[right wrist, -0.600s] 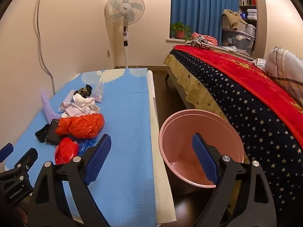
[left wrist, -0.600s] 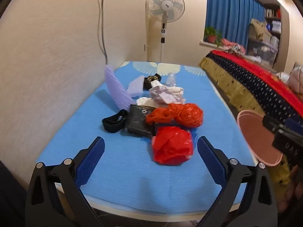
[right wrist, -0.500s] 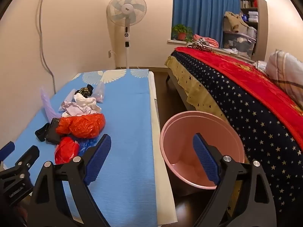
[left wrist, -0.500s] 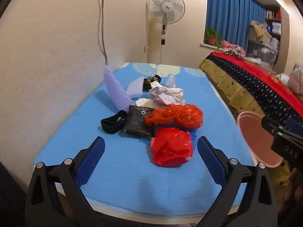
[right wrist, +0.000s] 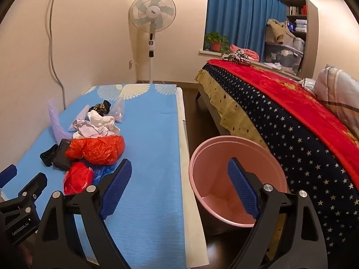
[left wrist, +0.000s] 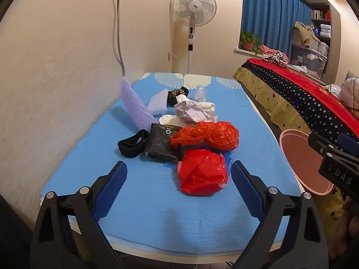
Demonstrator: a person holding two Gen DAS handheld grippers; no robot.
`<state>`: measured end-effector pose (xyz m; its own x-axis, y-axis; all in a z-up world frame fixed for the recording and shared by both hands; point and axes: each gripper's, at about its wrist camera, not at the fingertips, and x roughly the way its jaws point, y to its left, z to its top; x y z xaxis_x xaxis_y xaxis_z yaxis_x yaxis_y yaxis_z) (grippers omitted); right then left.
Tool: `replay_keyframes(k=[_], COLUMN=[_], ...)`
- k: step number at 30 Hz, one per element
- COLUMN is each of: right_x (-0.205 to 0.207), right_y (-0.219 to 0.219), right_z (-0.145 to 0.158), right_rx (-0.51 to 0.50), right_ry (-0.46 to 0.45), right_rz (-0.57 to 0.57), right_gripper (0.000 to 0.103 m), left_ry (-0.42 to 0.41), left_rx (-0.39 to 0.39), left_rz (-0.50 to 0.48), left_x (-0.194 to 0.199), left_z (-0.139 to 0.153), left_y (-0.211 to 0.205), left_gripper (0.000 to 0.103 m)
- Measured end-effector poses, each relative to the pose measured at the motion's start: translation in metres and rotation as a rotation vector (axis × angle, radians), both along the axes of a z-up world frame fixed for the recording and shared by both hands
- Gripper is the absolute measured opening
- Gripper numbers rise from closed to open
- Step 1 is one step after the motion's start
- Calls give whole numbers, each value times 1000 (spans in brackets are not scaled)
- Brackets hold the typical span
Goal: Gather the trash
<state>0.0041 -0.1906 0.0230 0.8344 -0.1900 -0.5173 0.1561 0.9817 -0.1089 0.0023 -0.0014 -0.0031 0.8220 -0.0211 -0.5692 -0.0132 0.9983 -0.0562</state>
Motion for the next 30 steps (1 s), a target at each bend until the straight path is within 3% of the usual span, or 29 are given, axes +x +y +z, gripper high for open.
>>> replay_keyframes(k=[7,13,17,25,30], right_x=[3,4,5,4,5], right_y=[-1,-1,-2,8,7], right_z=[0,-2,-2,-2,-4], right_rx=[11,19,25,21,27], right_ry=[14,18,21,12,14], right_rz=[1,3,1,35,34], right_gripper=[86,86,86,84,82], left_ry=[6,48,59,50,42], left_rx=[-40,-25,-85,-2,-6], left_rz=[-22,-1,1,28,13], left_x=[-1,4,3,2,2], left_z=[2,1,0,-3,-2], left_y=[2,-2,5,4,2], left_gripper=[95,95,95,95,95])
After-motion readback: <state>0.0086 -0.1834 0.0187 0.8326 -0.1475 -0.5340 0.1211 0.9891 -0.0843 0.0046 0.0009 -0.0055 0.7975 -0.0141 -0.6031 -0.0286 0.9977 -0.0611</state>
